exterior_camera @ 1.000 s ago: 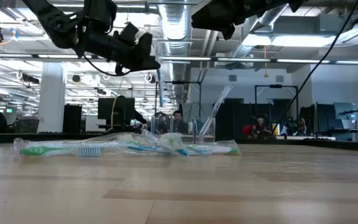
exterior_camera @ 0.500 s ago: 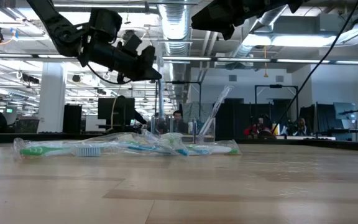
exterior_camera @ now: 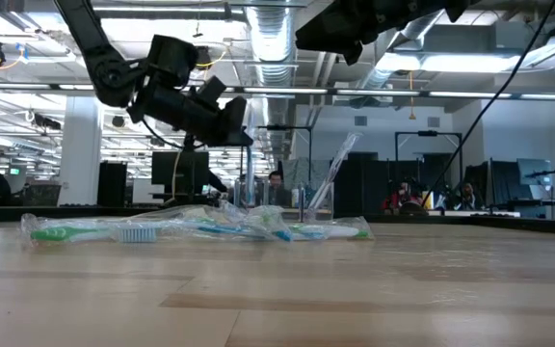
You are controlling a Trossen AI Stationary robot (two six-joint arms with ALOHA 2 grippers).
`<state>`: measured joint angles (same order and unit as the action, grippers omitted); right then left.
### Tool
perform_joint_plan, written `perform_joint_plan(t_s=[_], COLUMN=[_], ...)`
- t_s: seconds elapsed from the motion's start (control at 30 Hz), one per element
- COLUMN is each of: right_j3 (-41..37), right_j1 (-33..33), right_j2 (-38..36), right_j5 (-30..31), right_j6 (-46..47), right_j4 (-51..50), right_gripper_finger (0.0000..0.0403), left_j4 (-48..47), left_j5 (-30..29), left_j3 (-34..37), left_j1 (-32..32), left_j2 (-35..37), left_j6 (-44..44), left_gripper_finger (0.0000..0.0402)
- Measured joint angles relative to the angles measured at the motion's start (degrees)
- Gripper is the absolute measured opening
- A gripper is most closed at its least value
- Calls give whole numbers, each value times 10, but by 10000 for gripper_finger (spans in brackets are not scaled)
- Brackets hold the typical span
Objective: Pick & Place toothbrushing station
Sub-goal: Put the blue toothbrush into the transparent organizer
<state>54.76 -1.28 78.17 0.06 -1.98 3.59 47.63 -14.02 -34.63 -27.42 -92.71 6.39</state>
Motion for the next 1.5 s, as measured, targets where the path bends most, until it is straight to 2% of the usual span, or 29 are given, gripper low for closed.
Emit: perform_joint_plan(t_s=[0.27,0.67,0.9,1.1,1.33,1.5], right_j3=[0,0,0,0,0,0], right_j1=[0,0,0,0,0,0], right_j2=[0,0,-1,-1,-1,-1], right_j5=[0,0,0,0,0,0], right_j6=[0,0,0,0,0,0], right_j4=[2,2,2,1,1,1], right_gripper_finger=[95,95,95,95,95,95], left_j4=[1,0,-19,-36,-36,-36], left_j5=[0,0,-1,-8,-13,-57], left_j3=[0,0,0,0,0,0], left_j1=[0,1,0,0,0,0], left_j2=[-22,-26,-26,-26,-26,-26], left_j6=[3,6,45,46,46,46], left_gripper_finger=[10,36,55,85,140,170])
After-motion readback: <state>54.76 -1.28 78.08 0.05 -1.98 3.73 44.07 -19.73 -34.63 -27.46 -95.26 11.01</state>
